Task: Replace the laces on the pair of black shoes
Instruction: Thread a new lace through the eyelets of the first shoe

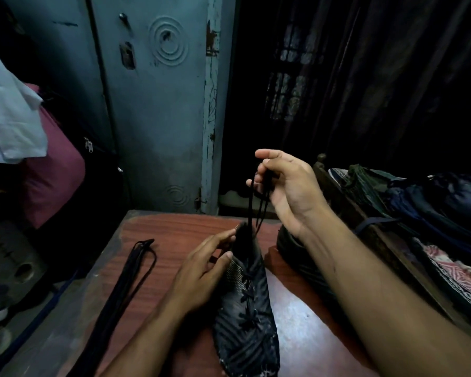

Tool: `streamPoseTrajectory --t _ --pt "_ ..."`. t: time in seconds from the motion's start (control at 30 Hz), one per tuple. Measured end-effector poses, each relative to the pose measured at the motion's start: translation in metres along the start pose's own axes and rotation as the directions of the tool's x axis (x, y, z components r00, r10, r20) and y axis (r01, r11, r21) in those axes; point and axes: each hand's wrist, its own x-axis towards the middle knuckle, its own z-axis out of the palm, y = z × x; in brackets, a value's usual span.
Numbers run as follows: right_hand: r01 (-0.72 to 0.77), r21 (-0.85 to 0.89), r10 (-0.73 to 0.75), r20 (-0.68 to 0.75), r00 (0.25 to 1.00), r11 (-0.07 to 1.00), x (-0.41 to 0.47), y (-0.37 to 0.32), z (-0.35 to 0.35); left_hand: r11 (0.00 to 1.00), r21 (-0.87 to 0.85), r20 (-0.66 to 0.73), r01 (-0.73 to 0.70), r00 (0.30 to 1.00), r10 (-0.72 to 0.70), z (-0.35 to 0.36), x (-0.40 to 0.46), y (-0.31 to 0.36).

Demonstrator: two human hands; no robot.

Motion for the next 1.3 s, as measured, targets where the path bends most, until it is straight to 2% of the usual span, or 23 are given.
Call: streamPoseTrajectory --t 0.13,0.27,0.4,0.5,0.57,0.63,0.77,0.8,0.87,0.93,0.97,1.03,1.1,1.17,1.23,1.27,1.3 --pt "-0.041 0.155 0.051 -0.06 0.997 0.987 0.007 0.016 0.0 1.0 0.007 -0.007 0.019 1.0 -0.019 0.001 0.002 -0.008" --pt "-0.016 0.163 0.041 -0.152 0.988 0.986 0.011 0.035 -0.005 0.999 0.038 0.01 0.005 1.0 -0.006 0.001 0.003 -0.012" --pt "-0.034 -0.005 0.032 -0.155 0.987 0.999 -0.004 0.077 -0.015 0.996 0.083 -0.01 0.01 1.0 -0.009 0.003 0.005 -0.016" --pt "-0.026 -0.314 0.02 -0.024 1.0 0.949 -0.015 0.102 -0.028 0.992 0.127 -0.036 0.012 0.999 -0.007 0.005 0.005 -0.016" --pt "0.057 -0.546 -0.008 0.091 0.996 0.836 -0.017 0.105 -0.036 0.989 0.145 -0.042 0.011 0.999 -0.005 0.005 0.005 -0.017" --pt "0.159 -0.702 -0.031 0.192 0.981 0.694 -0.019 0.099 -0.041 0.986 0.166 -0.063 0.002 0.998 0.008 0.004 0.005 -0.018" --pt "0.337 -0.828 -0.027 0.364 0.931 0.449 -0.02 0.084 -0.046 0.992 0.123 -0.119 -0.004 0.993 0.019 0.002 0.006 -0.013" --pt "0.392 -0.851 0.014 0.423 0.906 0.35 -0.018 0.081 -0.05 0.995 0.102 -0.141 0.006 0.99 0.008 0.002 0.006 -0.01" --pt "0.491 -0.867 0.157 0.498 0.853 0.08 -0.013 0.078 -0.056 0.998 0.05 -0.203 0.03 0.979 -0.019 0.002 0.006 -0.008" --pt "0.506 -0.854 0.308 0.452 0.837 -0.122 -0.011 0.078 -0.059 0.999 0.02 -0.241 0.04 0.97 -0.034 0.002 0.008 -0.01" --pt "0.507 -0.845 0.354 0.428 0.832 -0.17 -0.012 0.078 -0.059 0.999 0.025 -0.238 0.034 0.971 -0.028 0.001 0.008 -0.012" --pt "0.542 -0.826 0.39 0.453 0.802 -0.155 -0.013 0.08 -0.056 1.0 0.03 -0.178 -0.007 0.984 0.012 0.0 0.008 -0.01" --pt "0.566 -0.823 0.379 0.51 0.772 -0.046 -0.014 0.076 -0.053 0.999 0.027 -0.097 -0.041 0.994 0.043 0.003 0.006 -0.007" --pt "0.517 -0.85 0.276 0.524 0.806 0.104 -0.014 0.07 -0.054 0.998 0.03 -0.06 -0.055 0.997 0.057 0.008 0.006 -0.007" --pt "0.434 -0.862 0.123 0.475 0.871 0.261 -0.019 0.065 -0.056 0.996 0.036 -0.046 -0.08 0.996 0.082 0.01 0.006 -0.008" --pt "0.402 -0.857 0.066 0.444 0.894 0.322 -0.021 0.065 -0.059 0.993 0.044 -0.046 -0.109 0.993 0.111 0.011 0.005 -0.009" --pt "0.391 -0.859 0.038 0.427 0.904 0.331 -0.024 0.067 -0.062 0.988 0.063 -0.051 -0.143 0.988 0.146 0.013 0.006 -0.009"
